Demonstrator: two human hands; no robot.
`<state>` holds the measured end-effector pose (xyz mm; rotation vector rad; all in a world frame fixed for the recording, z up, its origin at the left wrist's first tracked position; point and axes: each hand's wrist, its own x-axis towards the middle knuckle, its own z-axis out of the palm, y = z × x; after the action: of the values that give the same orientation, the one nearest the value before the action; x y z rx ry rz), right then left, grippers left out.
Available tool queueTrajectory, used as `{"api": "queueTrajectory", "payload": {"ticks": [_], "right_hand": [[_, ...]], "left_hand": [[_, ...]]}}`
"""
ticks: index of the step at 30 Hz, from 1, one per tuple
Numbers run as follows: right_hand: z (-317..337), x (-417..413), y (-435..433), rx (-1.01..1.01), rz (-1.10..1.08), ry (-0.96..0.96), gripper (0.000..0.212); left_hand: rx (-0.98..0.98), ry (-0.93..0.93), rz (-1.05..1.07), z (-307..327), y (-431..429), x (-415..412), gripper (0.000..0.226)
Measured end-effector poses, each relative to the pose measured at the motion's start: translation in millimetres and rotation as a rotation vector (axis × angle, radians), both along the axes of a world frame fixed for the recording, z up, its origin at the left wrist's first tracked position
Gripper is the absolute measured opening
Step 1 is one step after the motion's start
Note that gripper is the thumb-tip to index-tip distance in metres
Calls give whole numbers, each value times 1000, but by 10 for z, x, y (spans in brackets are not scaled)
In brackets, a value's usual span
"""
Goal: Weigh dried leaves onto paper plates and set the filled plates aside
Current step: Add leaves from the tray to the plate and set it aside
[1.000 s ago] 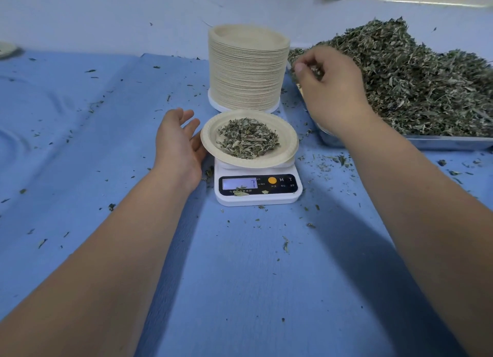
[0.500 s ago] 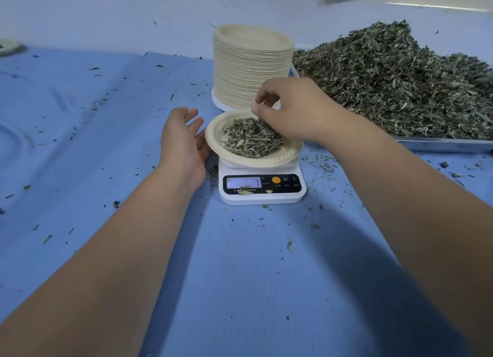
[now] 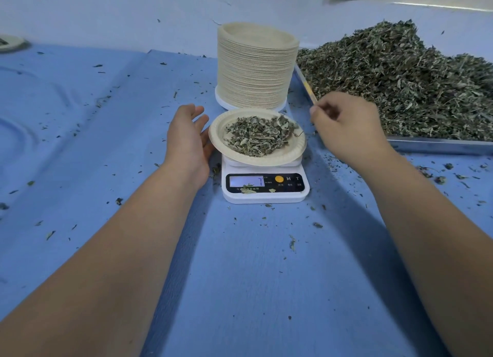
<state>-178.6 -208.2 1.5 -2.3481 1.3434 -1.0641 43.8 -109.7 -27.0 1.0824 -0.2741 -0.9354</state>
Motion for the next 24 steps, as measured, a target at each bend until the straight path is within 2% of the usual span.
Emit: {"api": "queueTrajectory", "payload": {"ticks": [6, 11, 17, 20, 24], "right_hand": [[-167, 13, 84, 130, 33, 62, 18], [-192, 86, 119, 219, 89, -15, 13], [-154, 76, 157, 217, 65, -27, 19], [-77, 100, 197, 195, 74, -50, 21], [83, 277, 317, 171, 136, -68, 19]], "left_hand": [[60, -160, -65, -26, -34, -30, 40], [88, -250, -116, -66, -41, -47, 25], [64, -213, -118, -2, -60, -120, 22], [91, -215, -72, 106, -30, -139, 35], [68, -175, 26, 260, 114, 8, 20]]}}
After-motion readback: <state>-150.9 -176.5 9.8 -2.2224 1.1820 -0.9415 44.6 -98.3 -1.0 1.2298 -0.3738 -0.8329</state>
